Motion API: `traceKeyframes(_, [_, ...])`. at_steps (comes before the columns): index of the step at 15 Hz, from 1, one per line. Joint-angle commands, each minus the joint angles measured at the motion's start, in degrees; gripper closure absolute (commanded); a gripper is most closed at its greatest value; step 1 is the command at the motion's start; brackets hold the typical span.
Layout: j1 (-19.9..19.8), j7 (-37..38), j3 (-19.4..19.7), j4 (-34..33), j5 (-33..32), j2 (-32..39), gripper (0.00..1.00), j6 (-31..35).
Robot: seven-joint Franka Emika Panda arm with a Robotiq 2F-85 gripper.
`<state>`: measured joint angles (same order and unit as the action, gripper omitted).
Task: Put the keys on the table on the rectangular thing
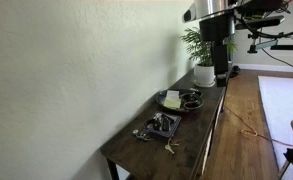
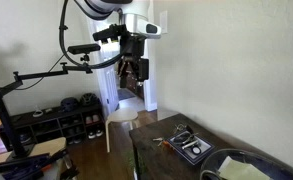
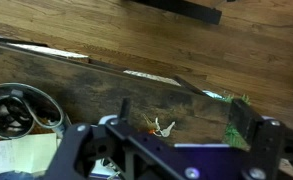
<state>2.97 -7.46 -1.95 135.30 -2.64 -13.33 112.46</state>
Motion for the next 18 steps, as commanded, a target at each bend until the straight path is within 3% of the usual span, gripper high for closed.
traceKeyframes(1, [0.0,0.0,0.0,-0.1,0.0,0.0,0.00,-0.1])
traceKeyframes(11, [-0.1,1.0,-0.1,-0.3,-0.5,1.9,0.00,2.1])
traceKeyframes(18, [0.1,5.5,-1.3,-0.6,-3.1,9.5,0.00,15.2])
